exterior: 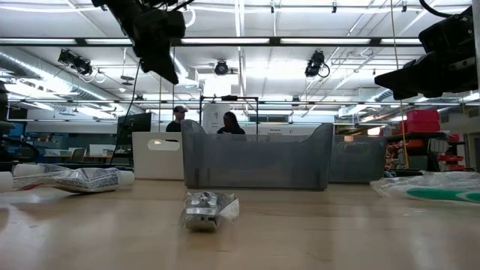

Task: Pick & Place Travel size toiletries
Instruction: Put the blue razor into the white bin

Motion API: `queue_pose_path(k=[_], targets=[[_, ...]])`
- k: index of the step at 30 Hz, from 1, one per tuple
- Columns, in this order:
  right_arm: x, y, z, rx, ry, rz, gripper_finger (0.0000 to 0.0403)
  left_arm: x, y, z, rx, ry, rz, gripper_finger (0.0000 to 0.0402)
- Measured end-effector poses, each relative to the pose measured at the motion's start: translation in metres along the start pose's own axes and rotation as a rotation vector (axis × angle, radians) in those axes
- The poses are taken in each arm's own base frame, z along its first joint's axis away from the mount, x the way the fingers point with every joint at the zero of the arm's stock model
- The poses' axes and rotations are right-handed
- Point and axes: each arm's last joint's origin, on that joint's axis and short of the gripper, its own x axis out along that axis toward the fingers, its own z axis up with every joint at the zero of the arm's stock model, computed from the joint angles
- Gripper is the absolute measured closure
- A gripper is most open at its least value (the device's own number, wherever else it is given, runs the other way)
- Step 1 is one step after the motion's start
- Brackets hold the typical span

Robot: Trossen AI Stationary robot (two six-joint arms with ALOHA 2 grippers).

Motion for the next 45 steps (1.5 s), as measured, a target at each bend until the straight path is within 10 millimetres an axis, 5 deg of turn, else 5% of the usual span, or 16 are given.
queue_pose_path(k=[11,25,34,45], targets=[[0.000,0.000,0.000,0.000,0.000,0.000,0.0389,-0.013,0.024,-0.019,-0.129,0.144,0.144,0.0389],[0.000,0.000,0.000,0.000,-0.001,0.000,0.0389,-0.018,0.044,-0.035,-0.556,0.249,0.328,0.0379],[0.000,0.000,0.000,0.000,0.000,0.000,0.0389,0.002,0.042,-0.062,-0.692,0.346,0.334,0.0380],[0.000,0.000,0.000,0.000,-0.001,0.000,0.0389,0.027,0.042,-0.096,-0.836,0.396,0.388,0.0287]])
